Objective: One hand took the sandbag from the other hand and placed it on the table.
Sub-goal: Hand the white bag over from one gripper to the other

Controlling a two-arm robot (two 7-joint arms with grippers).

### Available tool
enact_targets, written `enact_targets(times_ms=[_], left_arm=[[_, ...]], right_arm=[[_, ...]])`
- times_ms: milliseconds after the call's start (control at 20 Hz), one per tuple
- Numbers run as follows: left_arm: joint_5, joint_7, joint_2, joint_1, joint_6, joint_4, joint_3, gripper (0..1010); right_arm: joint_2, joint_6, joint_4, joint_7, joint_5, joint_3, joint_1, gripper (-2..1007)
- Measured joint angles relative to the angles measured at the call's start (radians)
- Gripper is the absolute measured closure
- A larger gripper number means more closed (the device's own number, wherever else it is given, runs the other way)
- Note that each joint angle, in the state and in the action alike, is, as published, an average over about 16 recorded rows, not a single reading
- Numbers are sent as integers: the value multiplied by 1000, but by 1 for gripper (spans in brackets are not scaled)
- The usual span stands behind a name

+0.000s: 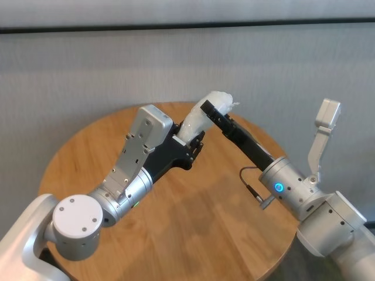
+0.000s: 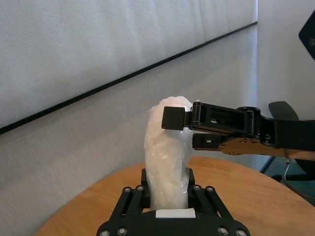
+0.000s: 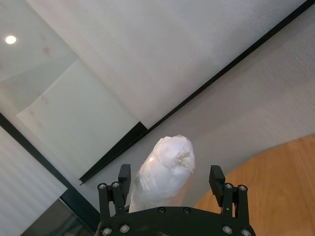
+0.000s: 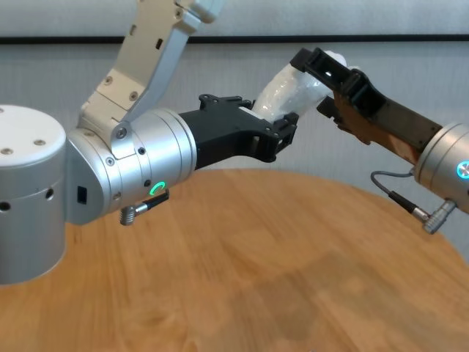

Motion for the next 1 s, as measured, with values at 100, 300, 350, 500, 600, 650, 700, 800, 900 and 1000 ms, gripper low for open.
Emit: enact_targets(times_ms=[100,300,350,500,600,650,700,800,900,1000], left_arm=[[0,0,0,0,0,0,0,599],[0,0,0,0,0,0,0,599],[0,0,0,0,0,0,0,599],[0,0,0,0,0,0,0,599],[0,0,0,0,0,0,0,599],[0,0,0,0,0,0,0,599],[0,0,0,0,0,0,0,599],[0,0,0,0,0,0,0,600],[0,0,0,0,0,0,0,600],[0,0,0,0,0,0,0,600]], right_arm=[[0,1,6,-1,4,-6,6,4],[1,3,15,-1,10,-16,14,4],[2,3,17,-1,12,-18,16,4],[3,4,20,0,15,-23,19,4],[4,4,21,0,16,-25,20,5],[5,3,22,0,16,-26,21,6],[5,3,22,1,16,-27,21,8],[6,2,22,1,16,-27,21,18],[6,2,22,1,16,-27,21,36],[6,2,22,1,16,-27,20,61]])
